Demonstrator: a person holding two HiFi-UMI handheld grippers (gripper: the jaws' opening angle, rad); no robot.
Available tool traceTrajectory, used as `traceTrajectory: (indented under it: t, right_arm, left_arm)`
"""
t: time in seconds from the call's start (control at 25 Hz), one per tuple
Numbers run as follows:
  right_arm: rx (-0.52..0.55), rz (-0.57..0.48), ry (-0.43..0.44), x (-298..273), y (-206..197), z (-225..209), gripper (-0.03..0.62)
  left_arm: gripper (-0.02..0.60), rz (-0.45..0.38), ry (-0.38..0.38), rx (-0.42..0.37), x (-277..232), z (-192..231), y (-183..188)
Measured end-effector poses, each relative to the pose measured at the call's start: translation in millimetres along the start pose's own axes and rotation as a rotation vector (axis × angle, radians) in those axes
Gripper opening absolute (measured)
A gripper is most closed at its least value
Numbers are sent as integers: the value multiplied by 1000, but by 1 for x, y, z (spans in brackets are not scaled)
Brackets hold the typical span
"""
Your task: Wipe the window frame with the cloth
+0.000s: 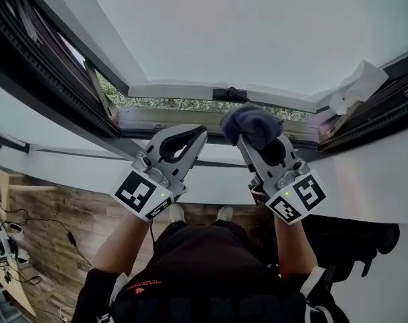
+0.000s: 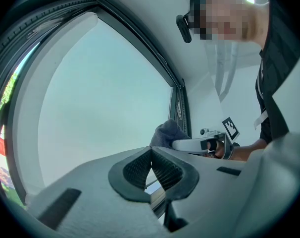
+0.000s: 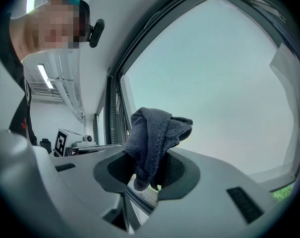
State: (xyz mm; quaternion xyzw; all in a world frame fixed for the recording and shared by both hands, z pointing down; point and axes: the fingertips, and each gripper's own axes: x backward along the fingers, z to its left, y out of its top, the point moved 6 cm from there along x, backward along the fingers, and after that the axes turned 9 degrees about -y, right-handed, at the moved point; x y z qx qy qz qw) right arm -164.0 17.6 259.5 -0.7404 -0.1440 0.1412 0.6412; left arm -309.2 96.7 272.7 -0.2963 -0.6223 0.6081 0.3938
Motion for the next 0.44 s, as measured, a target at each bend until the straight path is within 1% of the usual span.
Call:
traceTrajectory:
  t: [0.44]
  right_arm:
    - [7,11,0,-2,-3,-2,112]
  left_arm:
    - [20,2,7,-7,-1,3,-1]
